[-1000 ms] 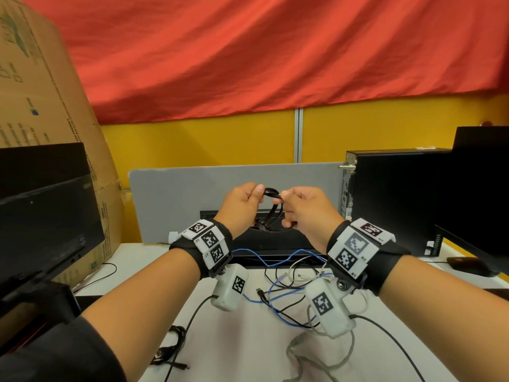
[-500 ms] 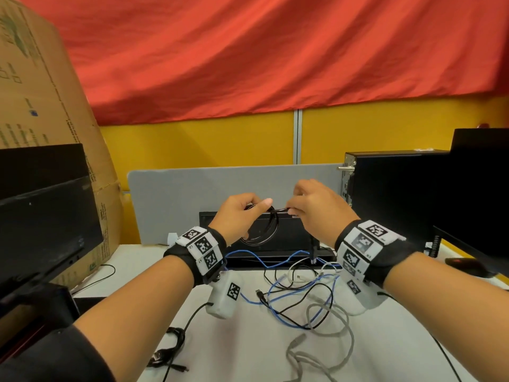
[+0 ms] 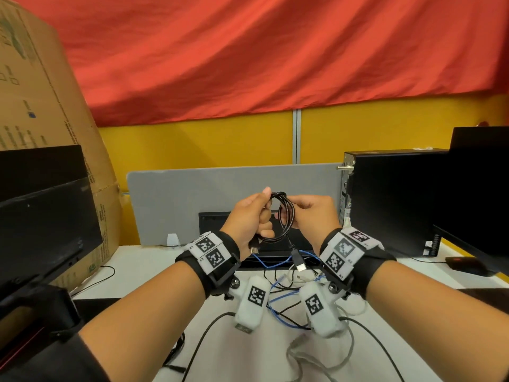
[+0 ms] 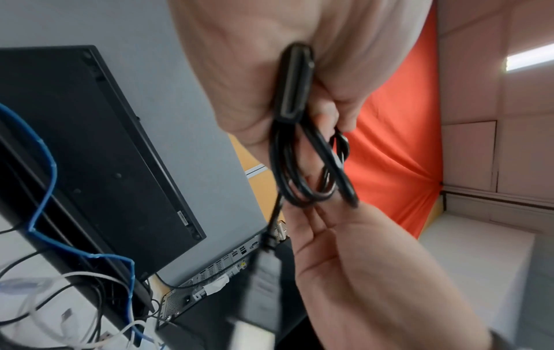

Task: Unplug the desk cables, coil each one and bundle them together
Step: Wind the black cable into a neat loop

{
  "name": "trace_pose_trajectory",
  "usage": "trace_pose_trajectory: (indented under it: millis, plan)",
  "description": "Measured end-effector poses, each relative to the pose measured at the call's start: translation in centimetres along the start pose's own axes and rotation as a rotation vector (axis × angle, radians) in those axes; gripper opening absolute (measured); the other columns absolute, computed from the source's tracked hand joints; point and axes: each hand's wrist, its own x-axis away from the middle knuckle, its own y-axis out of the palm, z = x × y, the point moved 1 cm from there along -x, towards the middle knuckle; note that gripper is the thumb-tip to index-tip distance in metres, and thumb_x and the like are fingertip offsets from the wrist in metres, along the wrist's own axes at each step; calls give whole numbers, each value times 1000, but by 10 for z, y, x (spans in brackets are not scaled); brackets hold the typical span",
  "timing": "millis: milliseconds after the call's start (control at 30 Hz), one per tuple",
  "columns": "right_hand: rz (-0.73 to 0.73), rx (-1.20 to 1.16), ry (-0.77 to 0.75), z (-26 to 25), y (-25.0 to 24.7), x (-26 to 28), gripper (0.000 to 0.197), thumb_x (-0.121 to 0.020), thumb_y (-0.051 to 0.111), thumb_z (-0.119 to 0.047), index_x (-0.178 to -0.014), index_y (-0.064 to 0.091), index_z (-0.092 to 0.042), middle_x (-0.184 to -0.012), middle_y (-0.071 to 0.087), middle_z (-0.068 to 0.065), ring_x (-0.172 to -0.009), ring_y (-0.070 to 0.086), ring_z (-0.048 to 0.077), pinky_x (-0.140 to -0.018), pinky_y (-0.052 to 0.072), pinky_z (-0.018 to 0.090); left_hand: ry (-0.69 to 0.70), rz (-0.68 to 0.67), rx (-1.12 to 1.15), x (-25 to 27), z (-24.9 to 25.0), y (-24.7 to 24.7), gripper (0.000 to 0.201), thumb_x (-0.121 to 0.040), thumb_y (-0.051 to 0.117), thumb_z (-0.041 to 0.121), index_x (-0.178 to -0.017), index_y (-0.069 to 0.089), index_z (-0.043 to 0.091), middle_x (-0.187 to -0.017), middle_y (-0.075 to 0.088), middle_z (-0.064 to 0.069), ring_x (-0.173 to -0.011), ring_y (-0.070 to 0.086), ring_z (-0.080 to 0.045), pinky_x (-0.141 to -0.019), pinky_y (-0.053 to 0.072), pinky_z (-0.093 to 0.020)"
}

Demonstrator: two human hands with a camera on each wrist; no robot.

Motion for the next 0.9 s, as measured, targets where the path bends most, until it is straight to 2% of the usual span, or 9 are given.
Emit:
trace_pose_trajectory:
  millis: [133, 233, 333, 433, 567, 700, 767, 867, 900]
  plan:
    - [-77, -231, 224, -11, 1, 4, 15, -88, 58, 3, -92, 73, 2, -72, 69, 10, -64, 64, 18, -58, 54, 23, 40, 59, -26, 0, -1, 0, 30, -99, 49, 38, -77, 48, 17, -51, 26, 6, -41, 22, -8, -37, 29, -20]
    - [-138, -372, 304, -17, 1, 8, 18, -92, 55, -5, -99, 68, 4, -80, 68, 13, -69, 64, 19, -63, 54, 27, 63, 109, -70, -2, 1, -3, 29, -100, 48, 37, -79, 46, 17, -52, 26, 6, -42, 22, -9, -39, 28, -21]
    - [-206, -314, 292, -19, 3, 13, 9, -86, 67, -6, -94, 68, -3, -77, 69, 6, -74, 64, 17, -66, 51, 26, 78, 133, -140, -3, 0, -4, 29, -100, 48, 38, -80, 46, 17, -53, 27, 5, -43, 25, -9, -40, 30, -22]
    - [-215, -248, 295, -16, 6, 14, 26, -81, 57, 16, -94, 68, -3, -73, 68, 4, -81, 65, 20, -75, 51, 32, 74, 144, -205, -4, -2, -4, 32, -99, 47, 40, -79, 48, 16, -54, 29, 4, -44, 27, -10, -41, 34, -22]
    - [-271, -223, 279, -18, 8, 15, 36, -77, 48, 24, -98, 66, 0, -78, 66, 9, -88, 65, 25, -88, 51, 40, 60, 130, -221, -3, -3, -7, 33, -100, 45, 41, -81, 51, 15, -56, 32, 2, -44, 31, -11, -41, 36, -21]
    - [-337, -339, 290, -23, 9, 18, 44, -75, 38, 27, -106, 61, 6, -76, 64, 14, -71, 60, 25, -73, 52, 34, 72, 107, -194, -3, -3, -8, 34, -101, 44, 40, -88, 56, 12, -54, 44, 0, -41, 39, -10, -38, 36, -19]
    - [-386, -423, 308, -24, 8, 19, 48, -75, 34, 28, -113, 57, 11, -73, 61, 17, -66, 59, 26, -67, 57, 35, 86, 94, -195, -3, -2, -8, 34, -101, 43, 39, -92, 57, 10, -52, 51, -1, -39, 45, -10, -37, 37, -18]
    - [-455, -422, 283, -25, 5, 20, 44, -77, 37, 28, -115, 55, 13, -81, 65, 24, -71, 65, 31, -77, 59, 44, 104, 74, -212, -3, -1, -7, 34, -102, 40, 37, -89, 55, 10, -46, 48, 3, -38, 43, -10, -37, 36, -18]
    - [-465, -395, 269, -25, 5, 20, 41, -79, 42, 26, -115, 55, 13, -83, 66, 26, -72, 67, 32, -76, 60, 44, 109, 68, -218, -2, -1, -7, 33, -103, 40, 37, -88, 55, 10, -45, 47, 4, -38, 43, -10, -37, 35, -18]
